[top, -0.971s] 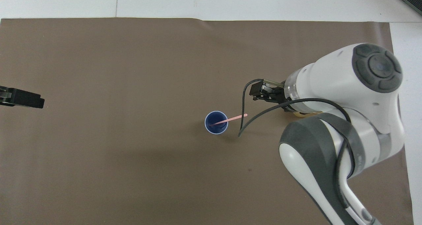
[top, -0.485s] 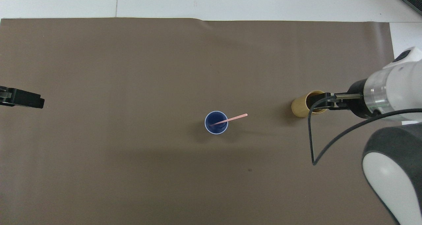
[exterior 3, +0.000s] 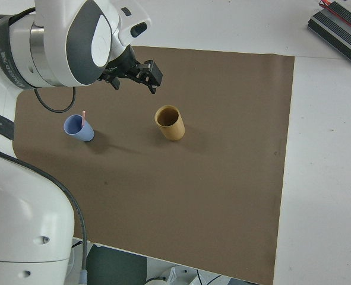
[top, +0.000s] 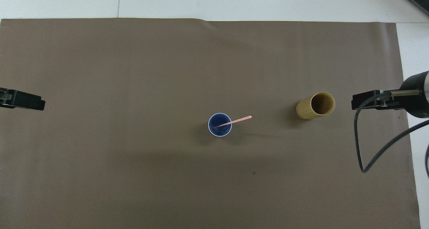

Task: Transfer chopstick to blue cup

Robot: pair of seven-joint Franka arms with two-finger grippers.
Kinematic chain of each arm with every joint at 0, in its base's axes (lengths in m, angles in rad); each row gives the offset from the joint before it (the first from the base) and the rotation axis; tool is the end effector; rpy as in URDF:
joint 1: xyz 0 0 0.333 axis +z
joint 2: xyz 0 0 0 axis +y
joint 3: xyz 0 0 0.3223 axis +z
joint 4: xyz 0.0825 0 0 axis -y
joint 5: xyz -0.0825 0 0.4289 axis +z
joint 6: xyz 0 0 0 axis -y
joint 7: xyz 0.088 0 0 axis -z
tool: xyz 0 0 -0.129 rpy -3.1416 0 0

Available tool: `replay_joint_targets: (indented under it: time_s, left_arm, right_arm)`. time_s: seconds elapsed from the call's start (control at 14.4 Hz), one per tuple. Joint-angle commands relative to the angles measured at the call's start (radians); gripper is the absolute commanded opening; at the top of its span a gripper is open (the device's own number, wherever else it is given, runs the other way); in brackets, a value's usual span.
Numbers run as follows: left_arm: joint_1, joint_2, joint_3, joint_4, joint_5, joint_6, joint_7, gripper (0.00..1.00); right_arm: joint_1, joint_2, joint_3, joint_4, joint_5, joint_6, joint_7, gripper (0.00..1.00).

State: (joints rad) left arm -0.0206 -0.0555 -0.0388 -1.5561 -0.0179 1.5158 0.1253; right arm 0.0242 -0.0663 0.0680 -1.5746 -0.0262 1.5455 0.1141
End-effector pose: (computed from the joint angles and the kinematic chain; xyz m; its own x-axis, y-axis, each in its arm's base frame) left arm 0.5753 -0.0372 0.6441 0.9827 -0.1846 0.0170 -0.1848 -0.9827 0.0137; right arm 0.5744 0.0510 0.6435 0.9989 -0.0226 0.0403 -0.0236 -0.9994 0.0262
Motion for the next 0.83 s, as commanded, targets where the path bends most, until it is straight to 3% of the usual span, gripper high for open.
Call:
replay_joint_targets:
  time_s: [0.0, 0.76]
  left_arm:
    - [0.014, -0.015, -0.006, -0.004, -0.011, -0.017, 0.007, 1.00]
    - [0.014, -0.015, -0.006, -0.004, -0.011, -0.017, 0.005, 1.00]
  right_arm:
    - [-0.012, 0.042, 0.012, 0.058, -0.020, -0.028, -0.022, 1.00]
    - [-0.009, 0.000, 0.007, -0.013, 0.002, -0.018, -0.024, 1.00]
